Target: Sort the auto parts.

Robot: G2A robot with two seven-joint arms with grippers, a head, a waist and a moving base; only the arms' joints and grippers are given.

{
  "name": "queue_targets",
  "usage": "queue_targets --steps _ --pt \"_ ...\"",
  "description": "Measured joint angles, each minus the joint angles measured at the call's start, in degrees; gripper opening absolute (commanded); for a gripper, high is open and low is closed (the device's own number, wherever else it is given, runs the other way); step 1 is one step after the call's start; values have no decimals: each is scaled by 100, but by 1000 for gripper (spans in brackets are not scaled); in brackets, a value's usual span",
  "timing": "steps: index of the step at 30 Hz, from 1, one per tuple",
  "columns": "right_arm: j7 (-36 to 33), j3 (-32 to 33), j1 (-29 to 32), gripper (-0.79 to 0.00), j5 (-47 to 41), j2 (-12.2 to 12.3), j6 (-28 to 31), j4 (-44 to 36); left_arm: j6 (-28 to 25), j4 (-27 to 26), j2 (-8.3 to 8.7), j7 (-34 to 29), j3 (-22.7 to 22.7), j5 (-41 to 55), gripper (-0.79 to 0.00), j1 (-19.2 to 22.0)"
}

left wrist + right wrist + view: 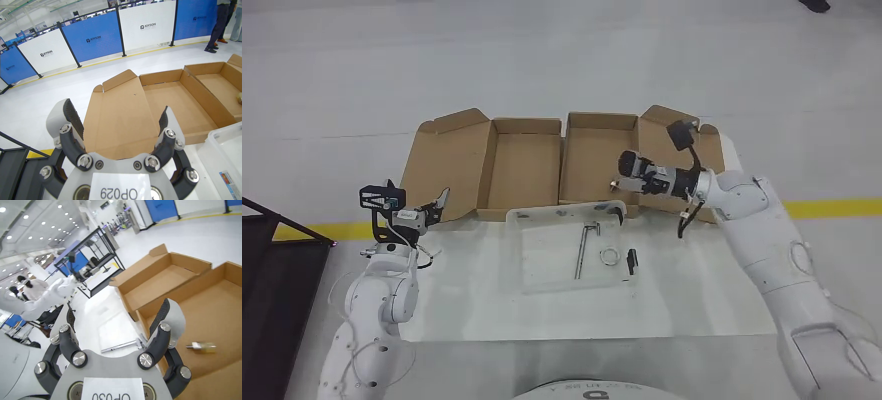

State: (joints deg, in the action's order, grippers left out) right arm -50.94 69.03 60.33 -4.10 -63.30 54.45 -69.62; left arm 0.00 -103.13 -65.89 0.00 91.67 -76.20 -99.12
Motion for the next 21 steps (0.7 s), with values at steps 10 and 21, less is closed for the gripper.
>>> queue_targets --steps 10,21 --pt "36 -43 509 -305 829 472 -75 -901 0 0 0 0 0 0 0 0" --pt "77 -107 757 0 2071 577 -122 -1461 0 0 0 0 0 0 0 0"
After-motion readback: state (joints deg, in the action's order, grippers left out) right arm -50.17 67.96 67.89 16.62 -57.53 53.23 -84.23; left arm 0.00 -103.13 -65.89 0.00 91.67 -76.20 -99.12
